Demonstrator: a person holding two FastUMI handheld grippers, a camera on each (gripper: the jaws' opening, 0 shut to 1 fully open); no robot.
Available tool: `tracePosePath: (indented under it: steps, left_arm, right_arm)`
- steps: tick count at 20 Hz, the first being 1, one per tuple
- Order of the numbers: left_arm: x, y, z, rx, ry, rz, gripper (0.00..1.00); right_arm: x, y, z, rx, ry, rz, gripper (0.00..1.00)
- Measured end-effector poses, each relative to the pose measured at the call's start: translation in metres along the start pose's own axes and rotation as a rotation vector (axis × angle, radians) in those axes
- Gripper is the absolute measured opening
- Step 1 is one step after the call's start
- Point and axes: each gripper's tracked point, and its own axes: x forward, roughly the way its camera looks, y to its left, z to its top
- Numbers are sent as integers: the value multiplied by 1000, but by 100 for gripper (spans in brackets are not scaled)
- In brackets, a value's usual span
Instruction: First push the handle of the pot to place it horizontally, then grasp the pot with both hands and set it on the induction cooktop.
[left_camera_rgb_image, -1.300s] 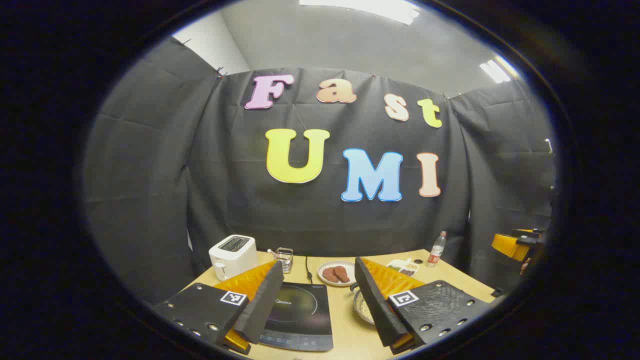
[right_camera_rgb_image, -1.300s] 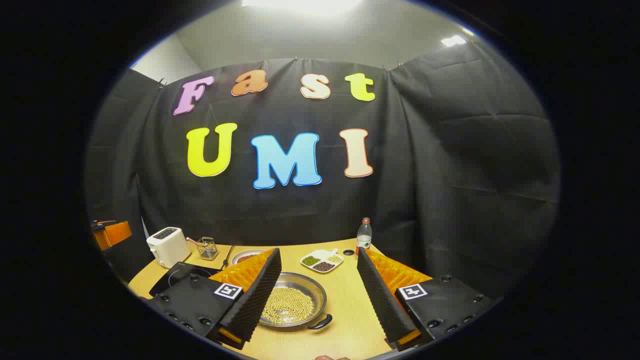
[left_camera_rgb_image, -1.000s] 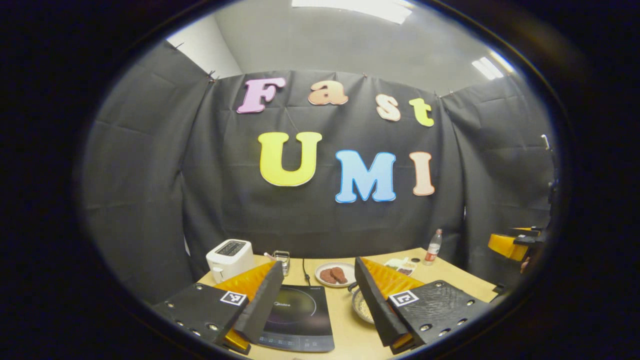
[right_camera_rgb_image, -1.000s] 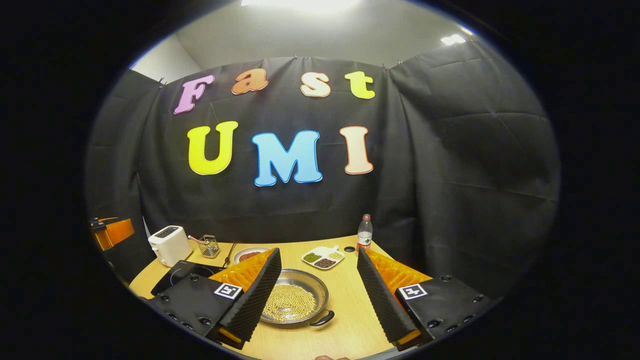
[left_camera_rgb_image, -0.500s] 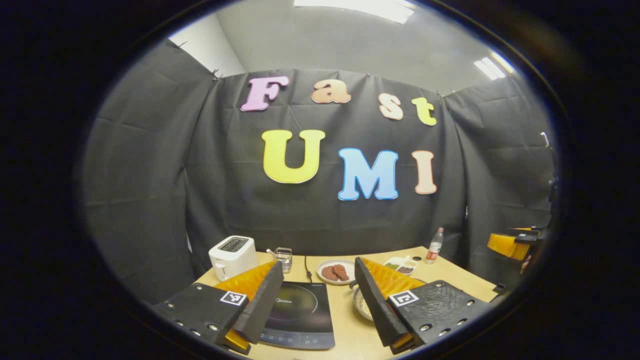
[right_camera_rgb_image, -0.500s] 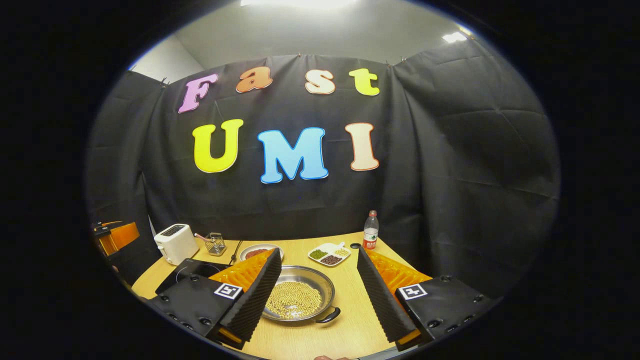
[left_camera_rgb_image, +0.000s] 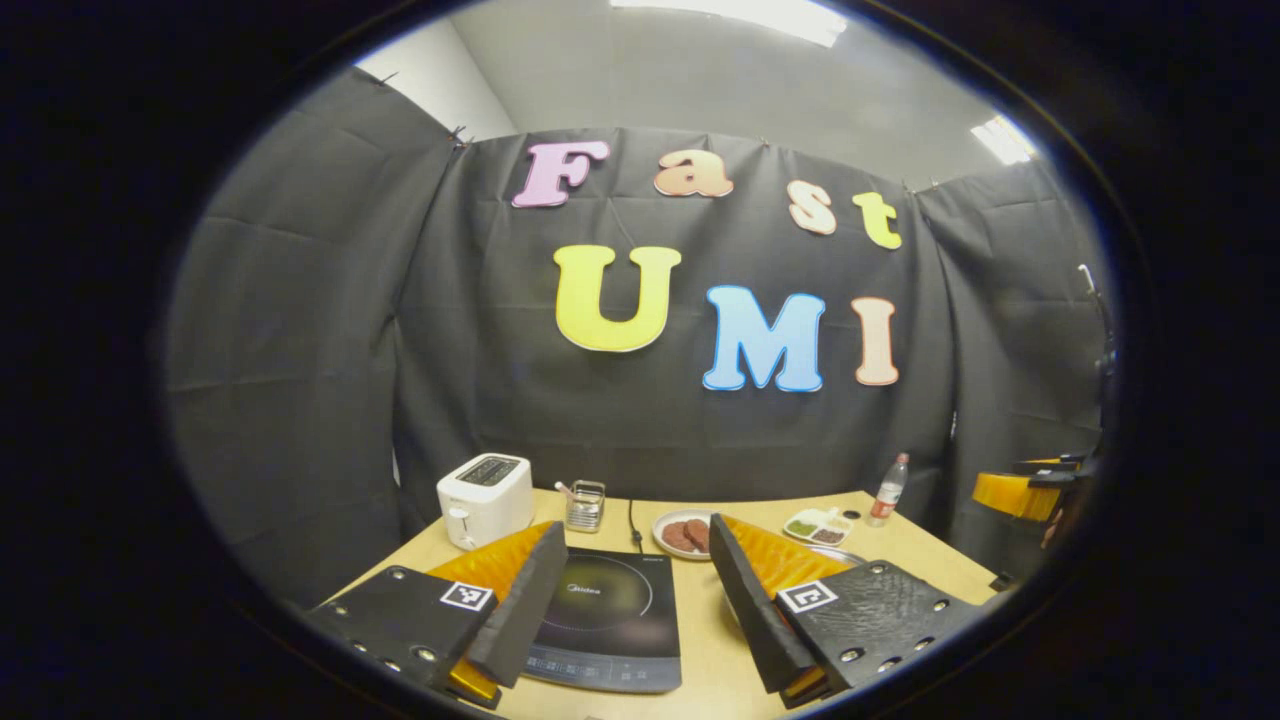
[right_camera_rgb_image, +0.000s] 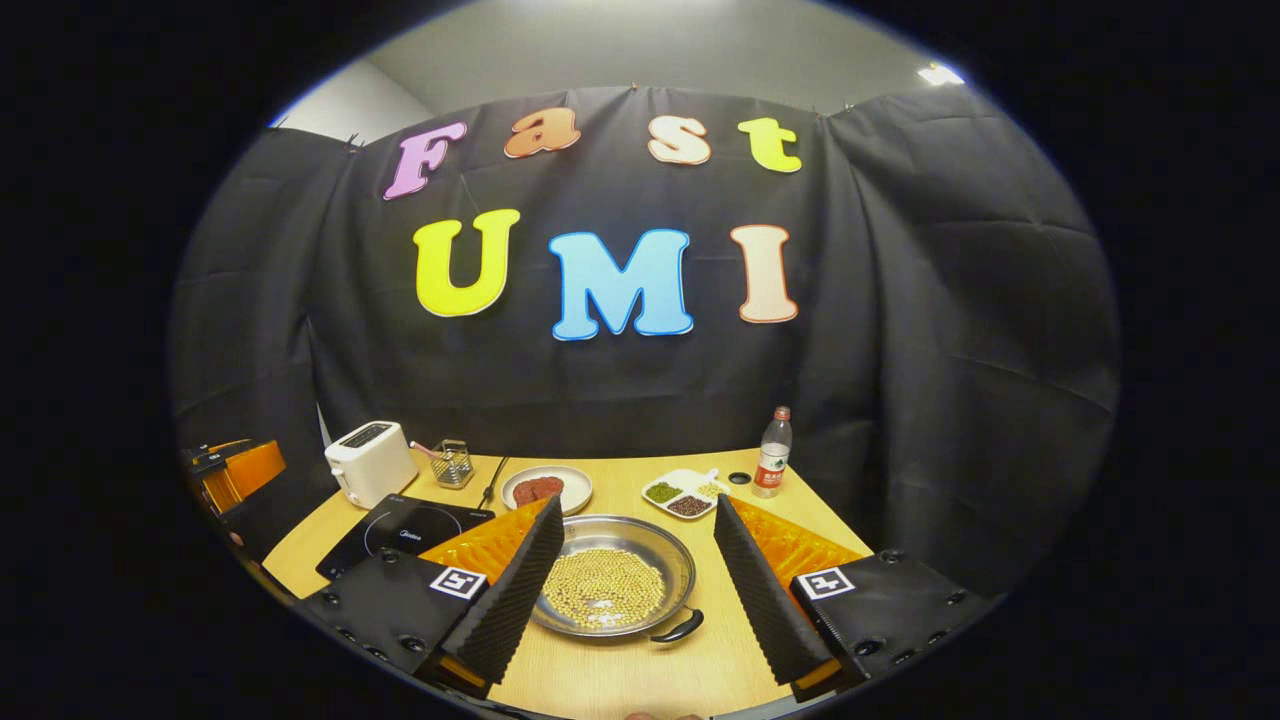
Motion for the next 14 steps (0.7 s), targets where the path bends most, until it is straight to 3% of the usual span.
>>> tracePosePath:
  steps: [8, 12, 14]
  left_arm:
    - [6, 23, -8, -11, 25, 41, 87]
    - [11, 29, -7, -2, 37, 45, 87]
    - [14, 29, -8, 11, 47, 41, 84]
  right_arm:
    - [23, 5, -8, -5, 74, 6, 97]
    - [28, 21, -45, -5, 243, 60, 96]
    - [28, 29, -64, -13, 333, 98, 86]
